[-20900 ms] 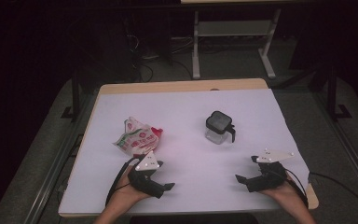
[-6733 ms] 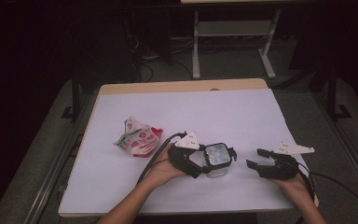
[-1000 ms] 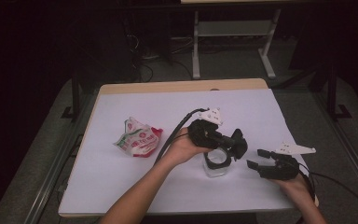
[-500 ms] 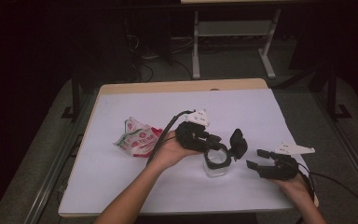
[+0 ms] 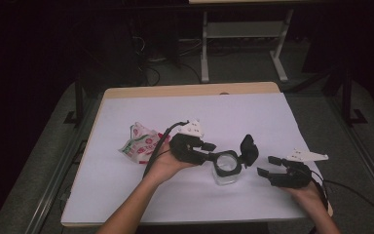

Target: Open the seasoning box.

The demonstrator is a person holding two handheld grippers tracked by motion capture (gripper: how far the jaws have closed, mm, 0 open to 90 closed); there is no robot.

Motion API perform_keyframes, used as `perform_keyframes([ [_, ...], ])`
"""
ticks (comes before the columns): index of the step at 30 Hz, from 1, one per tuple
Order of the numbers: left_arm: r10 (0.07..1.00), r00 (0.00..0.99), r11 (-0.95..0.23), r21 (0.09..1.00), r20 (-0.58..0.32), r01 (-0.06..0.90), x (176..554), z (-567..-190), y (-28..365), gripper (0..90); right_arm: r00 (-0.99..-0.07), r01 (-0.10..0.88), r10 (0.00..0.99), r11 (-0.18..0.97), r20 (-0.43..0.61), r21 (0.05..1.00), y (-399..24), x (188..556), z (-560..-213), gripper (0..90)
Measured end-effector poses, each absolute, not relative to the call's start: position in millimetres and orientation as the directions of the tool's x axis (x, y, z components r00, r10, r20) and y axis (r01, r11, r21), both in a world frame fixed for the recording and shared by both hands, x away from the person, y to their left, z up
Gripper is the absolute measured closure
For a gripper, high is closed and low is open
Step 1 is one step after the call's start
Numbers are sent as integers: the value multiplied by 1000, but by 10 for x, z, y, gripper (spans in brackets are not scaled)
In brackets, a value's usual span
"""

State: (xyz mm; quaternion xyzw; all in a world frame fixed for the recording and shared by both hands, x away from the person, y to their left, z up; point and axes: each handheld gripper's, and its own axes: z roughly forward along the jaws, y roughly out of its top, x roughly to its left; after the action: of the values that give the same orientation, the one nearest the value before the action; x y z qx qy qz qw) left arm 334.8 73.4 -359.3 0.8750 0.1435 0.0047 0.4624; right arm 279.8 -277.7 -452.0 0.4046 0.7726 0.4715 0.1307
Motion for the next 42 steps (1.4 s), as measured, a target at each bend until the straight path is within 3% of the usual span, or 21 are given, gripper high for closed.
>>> perform_keyframes([
  [20,326,937,-525,799,-128,292,3119,-3787,1121,517,-642,493,747,232,171,838,-2776,2800,-4525,298],
  [42,405,904,-516,781,-139,352,2812,-4025,1593,484,-638,493,751,226,172,840,-2784,2796,-4521,298],
])
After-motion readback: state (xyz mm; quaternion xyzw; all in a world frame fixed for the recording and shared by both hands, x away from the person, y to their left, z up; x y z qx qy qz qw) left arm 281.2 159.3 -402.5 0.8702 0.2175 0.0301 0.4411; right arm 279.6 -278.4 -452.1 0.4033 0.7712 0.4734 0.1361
